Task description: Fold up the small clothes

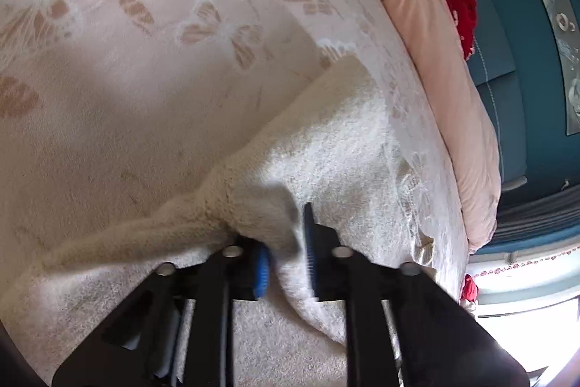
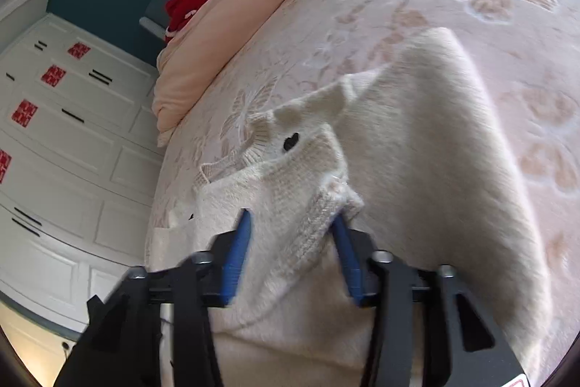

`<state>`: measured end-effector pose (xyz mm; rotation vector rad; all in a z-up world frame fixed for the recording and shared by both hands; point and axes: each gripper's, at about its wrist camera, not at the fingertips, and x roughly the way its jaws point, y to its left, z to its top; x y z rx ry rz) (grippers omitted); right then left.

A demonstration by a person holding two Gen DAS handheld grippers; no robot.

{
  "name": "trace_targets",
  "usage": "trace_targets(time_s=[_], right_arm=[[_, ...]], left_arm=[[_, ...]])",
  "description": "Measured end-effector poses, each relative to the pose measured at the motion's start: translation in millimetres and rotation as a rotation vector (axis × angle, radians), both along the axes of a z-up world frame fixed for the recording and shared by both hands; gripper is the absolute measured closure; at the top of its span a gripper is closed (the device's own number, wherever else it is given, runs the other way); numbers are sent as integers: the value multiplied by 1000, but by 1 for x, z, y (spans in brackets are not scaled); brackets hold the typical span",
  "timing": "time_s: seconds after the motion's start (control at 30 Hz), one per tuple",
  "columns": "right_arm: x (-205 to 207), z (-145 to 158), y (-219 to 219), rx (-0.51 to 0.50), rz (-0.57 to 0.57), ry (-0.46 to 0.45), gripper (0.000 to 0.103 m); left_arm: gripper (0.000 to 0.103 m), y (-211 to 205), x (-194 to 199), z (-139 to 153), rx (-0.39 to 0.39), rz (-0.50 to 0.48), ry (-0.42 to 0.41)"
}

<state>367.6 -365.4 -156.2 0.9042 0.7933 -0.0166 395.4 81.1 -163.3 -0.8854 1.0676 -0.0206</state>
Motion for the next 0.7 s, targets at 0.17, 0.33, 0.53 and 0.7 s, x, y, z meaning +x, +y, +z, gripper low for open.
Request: trace_targets(time_s=[0.17, 0.33, 0.53, 0.7], right_arm=[[-34, 101, 4, -56, 21, -328, 96], [-35, 21, -19, -97, 0, -28, 97], [-69, 41, -25, -78, -39, -148, 97], [-65, 1, -34, -79, -16, 42, 98]], left_arm=[[97, 17, -7, 39, 33, 4, -155], [97, 14, -2, 6, 70, -25, -54], [96, 15, -10, 1, 81, -31, -74], [95, 7, -6, -2, 127, -48, -54]])
